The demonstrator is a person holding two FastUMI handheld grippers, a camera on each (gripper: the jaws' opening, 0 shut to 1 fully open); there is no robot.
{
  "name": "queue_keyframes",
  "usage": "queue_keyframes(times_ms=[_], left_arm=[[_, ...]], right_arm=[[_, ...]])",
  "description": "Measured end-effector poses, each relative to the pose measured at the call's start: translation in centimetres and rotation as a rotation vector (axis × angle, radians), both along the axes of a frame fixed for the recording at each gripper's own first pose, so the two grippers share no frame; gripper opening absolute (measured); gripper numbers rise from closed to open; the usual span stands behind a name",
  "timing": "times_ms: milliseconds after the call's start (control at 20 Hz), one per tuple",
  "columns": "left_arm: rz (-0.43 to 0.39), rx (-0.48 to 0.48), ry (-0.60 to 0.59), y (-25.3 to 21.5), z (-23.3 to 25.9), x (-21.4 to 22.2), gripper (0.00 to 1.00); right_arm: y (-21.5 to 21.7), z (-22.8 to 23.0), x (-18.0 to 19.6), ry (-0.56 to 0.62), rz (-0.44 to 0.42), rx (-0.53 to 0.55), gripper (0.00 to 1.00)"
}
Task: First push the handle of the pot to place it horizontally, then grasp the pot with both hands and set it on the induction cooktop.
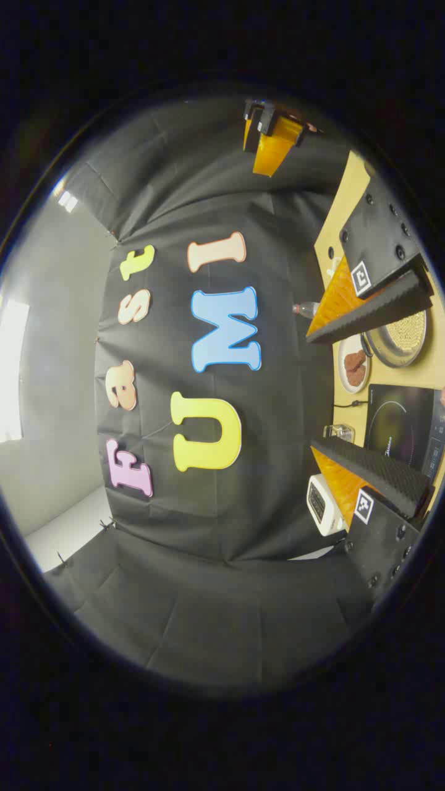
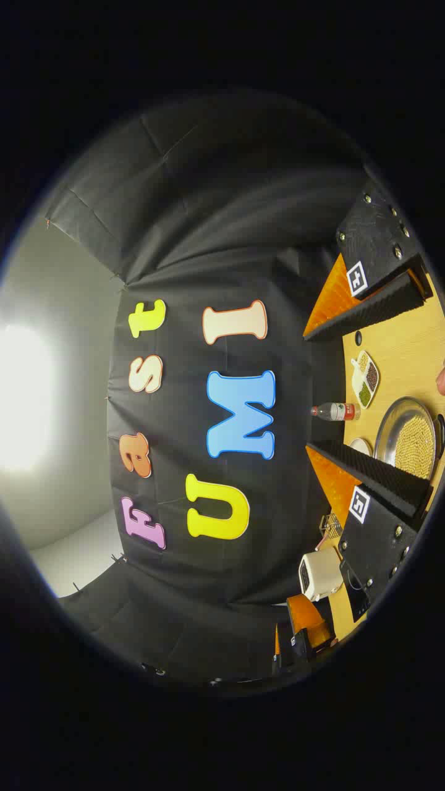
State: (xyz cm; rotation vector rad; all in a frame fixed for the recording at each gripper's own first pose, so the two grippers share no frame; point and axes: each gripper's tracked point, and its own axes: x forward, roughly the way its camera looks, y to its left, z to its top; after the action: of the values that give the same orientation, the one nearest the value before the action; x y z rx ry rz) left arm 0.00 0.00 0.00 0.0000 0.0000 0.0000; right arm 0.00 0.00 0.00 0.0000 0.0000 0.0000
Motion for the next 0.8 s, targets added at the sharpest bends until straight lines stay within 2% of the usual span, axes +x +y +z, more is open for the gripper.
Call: queue_keyframes(times_ms=[50, 450, 700, 800], left_arm=[[0.005, 0.002, -0.002, 0.1, 0.0, -0.2, 0.94], [0.021, 0.006, -0.024, 0.4, 0.5, -1.5, 0.94], [0.026, 0.005, -0.029, 0.3, 0.4, -2.0, 1.00], [0.026, 0.007, -0.038, 0.2, 0.5, -2.1, 0.99]], right_arm=[[0.2, 0.0, 0.0, 0.003, 0.006, 0.001, 0.96], [1.0, 0.2, -0.8, -0.002, 0.029, -0.006, 0.96], [1.2, 0.1, -1.1, 0.002, 0.040, -0.013, 0.96], [1.0, 0.2, -1.1, 0.001, 0.039, -0.014, 0.96]])
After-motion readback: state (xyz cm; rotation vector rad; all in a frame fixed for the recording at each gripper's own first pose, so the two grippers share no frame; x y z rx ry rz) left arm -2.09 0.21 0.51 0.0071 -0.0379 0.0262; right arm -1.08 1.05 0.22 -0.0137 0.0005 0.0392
